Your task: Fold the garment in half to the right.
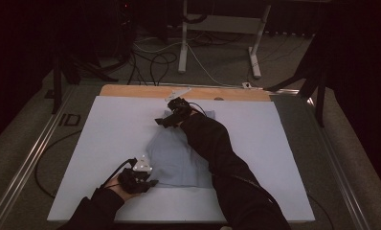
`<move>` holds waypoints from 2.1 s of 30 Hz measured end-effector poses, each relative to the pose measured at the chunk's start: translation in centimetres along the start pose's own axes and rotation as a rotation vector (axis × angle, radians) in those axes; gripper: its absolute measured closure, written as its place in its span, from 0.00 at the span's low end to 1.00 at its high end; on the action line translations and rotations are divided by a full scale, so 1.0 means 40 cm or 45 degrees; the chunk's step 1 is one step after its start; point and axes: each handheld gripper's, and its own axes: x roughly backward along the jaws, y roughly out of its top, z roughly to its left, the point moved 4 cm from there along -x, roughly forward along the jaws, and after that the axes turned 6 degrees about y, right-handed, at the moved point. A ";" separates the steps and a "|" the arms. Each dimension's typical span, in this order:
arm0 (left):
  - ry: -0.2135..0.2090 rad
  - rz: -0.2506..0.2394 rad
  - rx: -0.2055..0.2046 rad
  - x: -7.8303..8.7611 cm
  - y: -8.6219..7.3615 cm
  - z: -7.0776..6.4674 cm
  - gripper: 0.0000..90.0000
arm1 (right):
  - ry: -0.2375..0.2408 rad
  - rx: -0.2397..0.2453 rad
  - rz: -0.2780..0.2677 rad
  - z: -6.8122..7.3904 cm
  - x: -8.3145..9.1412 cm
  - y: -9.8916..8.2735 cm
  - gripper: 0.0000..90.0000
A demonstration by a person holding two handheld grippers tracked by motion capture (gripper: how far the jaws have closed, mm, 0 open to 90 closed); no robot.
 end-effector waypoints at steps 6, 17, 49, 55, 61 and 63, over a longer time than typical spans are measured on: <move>0.015 -0.024 0.006 0.008 0.009 -0.002 0.92 | -0.030 0.016 0.012 -0.018 -0.010 0.007 0.14; 0.015 -0.061 0.003 0.021 0.017 -0.004 0.93 | -0.093 -0.093 0.040 -0.057 -0.041 0.013 0.12; -0.009 -0.054 0.002 0.018 0.017 -0.011 0.93 | -0.258 -0.140 0.354 -0.088 -0.144 -0.042 0.68; -0.008 -0.059 0.009 0.019 0.018 -0.010 0.93 | -0.268 -0.081 0.389 -0.080 -0.145 -0.038 0.85; -0.015 -0.062 0.015 0.020 0.019 -0.009 0.93 | -0.249 -0.077 0.399 -0.079 -0.139 -0.034 0.94; -0.016 -0.066 0.019 0.022 0.020 -0.011 0.93 | -0.245 -0.064 0.397 -0.078 -0.139 -0.031 0.94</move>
